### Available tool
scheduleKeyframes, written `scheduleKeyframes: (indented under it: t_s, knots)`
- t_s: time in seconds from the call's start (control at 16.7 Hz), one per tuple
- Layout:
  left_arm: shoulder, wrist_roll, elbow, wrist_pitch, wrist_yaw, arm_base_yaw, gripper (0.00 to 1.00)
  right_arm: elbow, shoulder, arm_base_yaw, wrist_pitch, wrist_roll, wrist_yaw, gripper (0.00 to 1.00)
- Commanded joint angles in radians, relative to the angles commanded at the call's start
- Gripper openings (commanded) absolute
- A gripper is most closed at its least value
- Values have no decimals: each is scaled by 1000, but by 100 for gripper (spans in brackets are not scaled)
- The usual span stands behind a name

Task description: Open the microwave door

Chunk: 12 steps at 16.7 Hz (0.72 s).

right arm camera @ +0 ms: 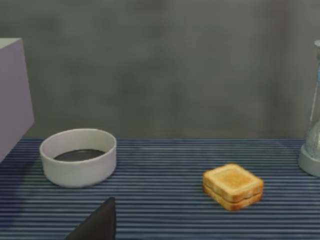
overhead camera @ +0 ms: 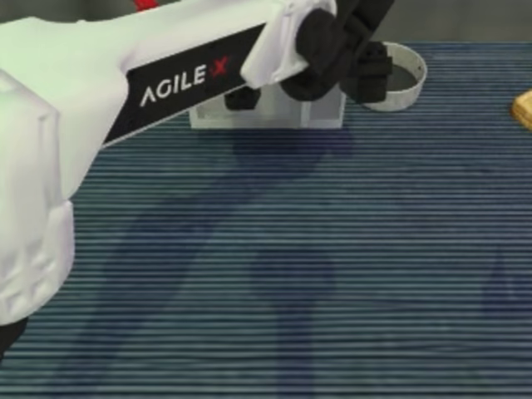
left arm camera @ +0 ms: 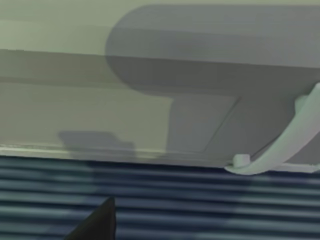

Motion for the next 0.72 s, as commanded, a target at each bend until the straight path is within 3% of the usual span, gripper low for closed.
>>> scheduleKeyframes:
  t_s: [0.72]
  knots:
    - [212,62,119,119,41,67,100,0,0,0,0,0,0,100]
